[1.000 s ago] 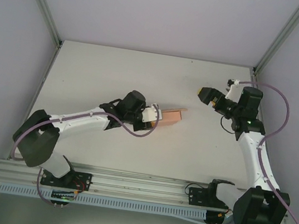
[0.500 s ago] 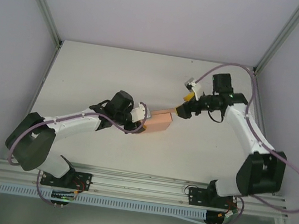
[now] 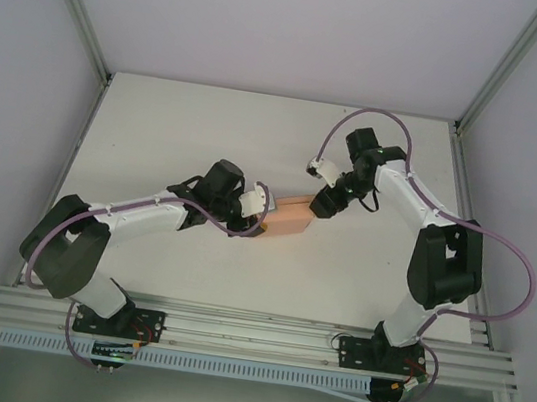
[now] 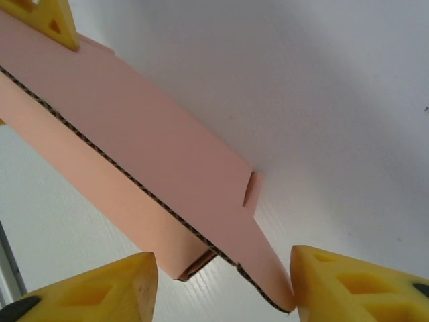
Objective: Assemble paper box
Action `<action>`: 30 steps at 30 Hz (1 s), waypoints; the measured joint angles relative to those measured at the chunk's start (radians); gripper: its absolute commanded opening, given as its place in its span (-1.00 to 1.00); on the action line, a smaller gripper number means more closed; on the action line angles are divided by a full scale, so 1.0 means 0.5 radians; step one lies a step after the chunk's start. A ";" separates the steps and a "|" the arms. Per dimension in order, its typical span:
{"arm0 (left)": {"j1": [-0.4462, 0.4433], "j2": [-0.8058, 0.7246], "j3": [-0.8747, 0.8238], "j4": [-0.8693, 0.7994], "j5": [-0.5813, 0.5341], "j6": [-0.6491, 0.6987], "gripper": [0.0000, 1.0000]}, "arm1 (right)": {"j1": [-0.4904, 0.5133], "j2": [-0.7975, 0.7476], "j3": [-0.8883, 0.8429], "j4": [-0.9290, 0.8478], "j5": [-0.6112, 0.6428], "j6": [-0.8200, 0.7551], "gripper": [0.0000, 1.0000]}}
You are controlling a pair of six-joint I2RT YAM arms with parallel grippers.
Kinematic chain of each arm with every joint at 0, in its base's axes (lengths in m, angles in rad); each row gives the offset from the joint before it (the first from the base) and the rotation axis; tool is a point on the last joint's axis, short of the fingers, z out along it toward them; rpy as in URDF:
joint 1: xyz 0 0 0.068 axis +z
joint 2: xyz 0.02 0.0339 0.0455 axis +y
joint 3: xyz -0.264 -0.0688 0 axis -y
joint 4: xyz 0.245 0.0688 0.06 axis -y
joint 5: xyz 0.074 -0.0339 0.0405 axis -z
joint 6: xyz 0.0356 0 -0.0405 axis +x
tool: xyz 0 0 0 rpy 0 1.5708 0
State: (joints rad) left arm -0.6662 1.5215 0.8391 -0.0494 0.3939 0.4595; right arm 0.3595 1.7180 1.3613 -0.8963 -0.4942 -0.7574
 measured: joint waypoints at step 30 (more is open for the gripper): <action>0.006 0.179 0.116 -0.045 -0.192 0.015 -0.39 | 0.117 -0.008 0.060 0.186 0.166 1.339 -1.00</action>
State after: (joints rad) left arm -0.6632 1.6112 0.8970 -0.0719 0.2977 0.4671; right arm 0.4183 1.7142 1.3914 -0.8032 -0.4114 -0.0879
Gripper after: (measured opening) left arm 0.421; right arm 0.046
